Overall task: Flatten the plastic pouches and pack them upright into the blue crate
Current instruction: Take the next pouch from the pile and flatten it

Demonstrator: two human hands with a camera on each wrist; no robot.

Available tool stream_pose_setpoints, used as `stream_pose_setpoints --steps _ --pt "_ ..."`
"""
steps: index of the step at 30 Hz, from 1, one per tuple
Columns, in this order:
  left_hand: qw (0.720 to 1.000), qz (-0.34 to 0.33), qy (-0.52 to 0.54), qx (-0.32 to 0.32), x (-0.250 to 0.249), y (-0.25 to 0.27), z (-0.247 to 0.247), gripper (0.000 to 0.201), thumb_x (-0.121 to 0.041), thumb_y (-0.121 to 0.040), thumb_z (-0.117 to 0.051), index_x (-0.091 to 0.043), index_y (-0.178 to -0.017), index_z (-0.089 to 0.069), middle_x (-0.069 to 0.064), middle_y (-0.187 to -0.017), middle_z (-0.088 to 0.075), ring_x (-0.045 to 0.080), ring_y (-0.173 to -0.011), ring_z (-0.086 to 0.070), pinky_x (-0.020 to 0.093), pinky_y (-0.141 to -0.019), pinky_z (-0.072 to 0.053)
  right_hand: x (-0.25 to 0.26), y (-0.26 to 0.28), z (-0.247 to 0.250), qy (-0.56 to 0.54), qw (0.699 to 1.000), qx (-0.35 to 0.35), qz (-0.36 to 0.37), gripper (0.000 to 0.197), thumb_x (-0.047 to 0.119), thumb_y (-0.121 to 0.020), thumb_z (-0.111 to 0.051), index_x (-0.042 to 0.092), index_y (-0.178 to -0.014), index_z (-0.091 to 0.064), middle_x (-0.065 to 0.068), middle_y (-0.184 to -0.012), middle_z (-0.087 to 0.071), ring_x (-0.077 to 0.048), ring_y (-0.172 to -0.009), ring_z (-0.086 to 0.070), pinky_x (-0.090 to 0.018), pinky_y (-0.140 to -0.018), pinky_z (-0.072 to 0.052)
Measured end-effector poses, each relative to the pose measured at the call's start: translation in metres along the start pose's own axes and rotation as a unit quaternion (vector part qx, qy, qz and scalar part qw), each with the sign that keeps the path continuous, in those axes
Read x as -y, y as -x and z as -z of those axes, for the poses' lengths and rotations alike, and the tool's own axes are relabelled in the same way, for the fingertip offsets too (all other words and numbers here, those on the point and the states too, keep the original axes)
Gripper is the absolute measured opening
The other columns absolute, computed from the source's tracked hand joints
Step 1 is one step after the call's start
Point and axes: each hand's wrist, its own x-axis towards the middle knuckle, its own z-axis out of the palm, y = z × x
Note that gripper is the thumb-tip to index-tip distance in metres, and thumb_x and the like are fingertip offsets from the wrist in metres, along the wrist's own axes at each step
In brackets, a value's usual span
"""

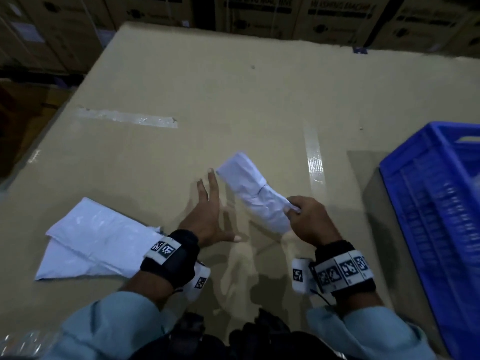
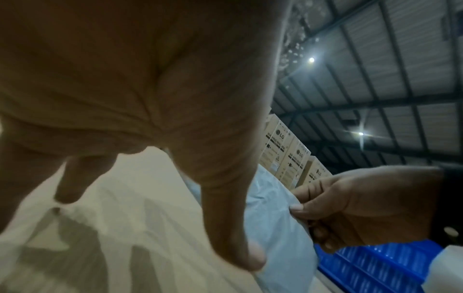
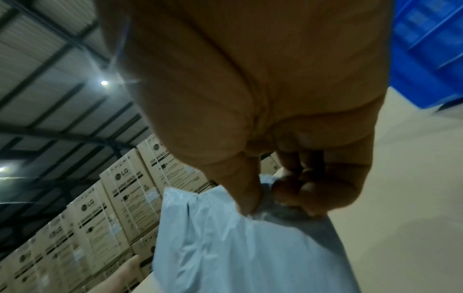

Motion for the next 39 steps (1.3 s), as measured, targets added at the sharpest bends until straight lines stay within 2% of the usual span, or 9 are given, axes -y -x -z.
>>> stream_pose_setpoints --steps 3,6,10,14,18,20,24,29,39 --pt "0.994 -0.076 0.035 -0.068 -0.007 0.020 -0.014 0.167 -0.067 -0.056 -0.090 -0.030 -0.145 0.045 -0.003 -0.154 0.050 0.018 -0.149 0.034 0.042 -0.122 -0.022 -0.015 0.015 0.014 -0.002 0.997 0.068 -0.046 0.032 0.011 -0.093 -0.057 0.016 -0.063 -0.046 0.004 -0.063 -0.050 -0.018 -0.065 -0.048 -0.025 -0.060 -0.039" --pt "0.979 -0.129 0.041 -0.150 -0.021 0.041 -0.024 0.160 -0.078 -0.056 -0.084 -0.032 -0.153 0.034 -0.004 -0.158 0.045 0.018 -0.154 0.021 0.046 -0.122 -0.019 -0.019 0.022 0.022 -0.014 0.986 0.138 -0.096 0.019 0.013 -0.084 -0.055 0.012 -0.065 -0.053 -0.004 -0.071 -0.058 -0.023 -0.072 -0.053 -0.035 -0.065 -0.043" --pt "0.961 -0.173 -0.102 -0.189 -0.027 0.054 -0.059 0.120 -0.083 -0.083 -0.053 -0.024 -0.161 0.015 0.008 -0.164 0.034 0.028 -0.155 0.021 0.059 -0.121 0.002 -0.019 0.028 0.012 0.151 0.946 0.271 -0.098 0.019 0.015 -0.096 -0.049 0.011 -0.083 -0.063 -0.012 -0.103 -0.063 -0.025 -0.097 -0.058 -0.030 -0.083 -0.045" --pt "0.955 -0.176 -0.199 -0.133 -0.002 0.062 -0.121 0.074 -0.060 -0.102 -0.032 -0.027 -0.164 -0.008 0.009 -0.171 0.008 0.027 -0.158 0.000 0.066 -0.117 -0.023 -0.027 0.049 -0.004 0.197 0.960 0.188 -0.066 0.031 0.023 -0.095 -0.052 0.011 -0.121 -0.062 -0.017 -0.127 -0.059 -0.035 -0.116 -0.059 -0.036 -0.093 -0.050" --pt "0.954 -0.151 -0.246 -0.082 0.019 0.073 -0.152 0.066 -0.044 -0.103 -0.027 -0.026 -0.164 -0.011 0.006 -0.171 -0.008 0.027 -0.157 -0.013 0.062 -0.115 -0.030 -0.038 0.097 -0.040 0.264 0.964 -0.004 0.036 0.064 0.035 -0.097 -0.056 0.015 -0.154 -0.038 -0.020 -0.148 -0.044 -0.041 -0.136 -0.043 -0.049 -0.106 -0.045" --pt "0.958 -0.137 -0.237 -0.089 0.014 0.077 -0.153 0.063 -0.042 -0.104 -0.022 -0.025 -0.164 -0.013 0.006 -0.171 -0.010 0.027 -0.157 -0.014 0.059 -0.116 -0.028 -0.045 0.116 -0.061 0.267 0.959 0.007 0.093 0.069 0.045 -0.101 -0.039 0.015 -0.161 -0.024 -0.020 -0.162 -0.029 -0.042 -0.149 -0.027 -0.052 -0.117 -0.034" --pt "0.961 -0.103 -0.240 -0.095 -0.001 0.077 -0.151 0.064 -0.043 -0.102 -0.018 -0.025 -0.163 -0.017 0.009 -0.168 -0.018 0.028 -0.152 -0.024 0.056 -0.112 -0.031 -0.061 0.126 -0.088 0.245 0.963 0.080 0.076 0.073 0.053 -0.099 -0.015 0.022 -0.164 -0.003 -0.014 -0.170 0.001 -0.037 -0.156 0.002 -0.051 -0.126 -0.013" --pt "0.960 -0.093 -0.251 -0.080 -0.002 0.073 -0.150 0.065 -0.043 -0.101 -0.026 -0.023 -0.162 -0.022 0.009 -0.164 -0.026 0.030 -0.146 -0.031 0.054 -0.109 -0.035 -0.069 0.125 -0.090 0.239 0.964 0.078 0.083 0.073 0.056 -0.099 -0.013 0.024 -0.164 -0.003 -0.012 -0.170 0.001 -0.035 -0.157 0.004 -0.049 -0.126 -0.008" --pt "0.960 -0.066 -0.263 -0.064 0.001 0.071 -0.155 0.067 -0.046 -0.100 -0.019 -0.023 -0.163 -0.016 0.008 -0.168 -0.016 0.029 -0.155 -0.016 0.059 -0.119 -0.021 -0.070 0.120 -0.096 0.246 0.963 0.068 0.089 0.073 0.052 -0.100 -0.018 0.020 -0.164 -0.001 -0.013 -0.170 0.006 -0.038 -0.156 0.009 -0.053 -0.126 -0.008"
